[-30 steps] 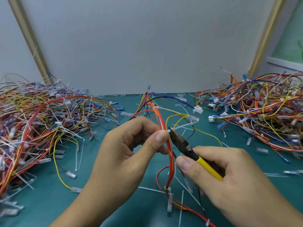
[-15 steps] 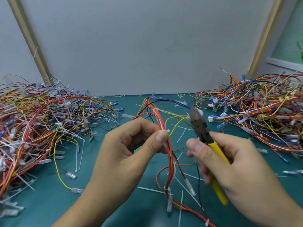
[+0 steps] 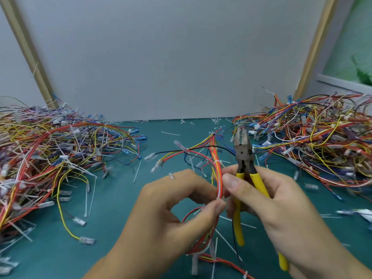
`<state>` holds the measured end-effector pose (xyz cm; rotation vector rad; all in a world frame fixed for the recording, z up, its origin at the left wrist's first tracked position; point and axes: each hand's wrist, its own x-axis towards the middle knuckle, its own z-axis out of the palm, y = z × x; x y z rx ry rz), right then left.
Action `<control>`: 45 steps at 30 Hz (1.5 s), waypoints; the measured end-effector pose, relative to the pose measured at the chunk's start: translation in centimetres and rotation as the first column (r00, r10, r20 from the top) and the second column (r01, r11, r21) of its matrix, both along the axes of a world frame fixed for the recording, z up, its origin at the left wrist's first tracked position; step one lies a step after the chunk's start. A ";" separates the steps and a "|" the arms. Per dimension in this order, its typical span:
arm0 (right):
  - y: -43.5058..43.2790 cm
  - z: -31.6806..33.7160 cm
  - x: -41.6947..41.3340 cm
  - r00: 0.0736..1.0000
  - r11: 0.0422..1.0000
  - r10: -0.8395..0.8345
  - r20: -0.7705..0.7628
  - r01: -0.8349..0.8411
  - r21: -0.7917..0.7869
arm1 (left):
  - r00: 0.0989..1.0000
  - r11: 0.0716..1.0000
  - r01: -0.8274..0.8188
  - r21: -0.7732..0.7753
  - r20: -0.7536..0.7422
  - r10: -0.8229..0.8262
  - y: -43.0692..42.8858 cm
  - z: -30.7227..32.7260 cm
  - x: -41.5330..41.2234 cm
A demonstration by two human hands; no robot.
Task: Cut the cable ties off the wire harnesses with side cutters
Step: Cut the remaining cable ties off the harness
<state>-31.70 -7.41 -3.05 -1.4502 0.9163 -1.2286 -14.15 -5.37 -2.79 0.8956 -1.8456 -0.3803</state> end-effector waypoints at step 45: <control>2.0 1.8 0.6 0.779 0.998 -0.050 -0.625 0.023 -0.051 | 0.796 0.943 0.155 0.293 -0.603 0.056 0.0 1.1 0.2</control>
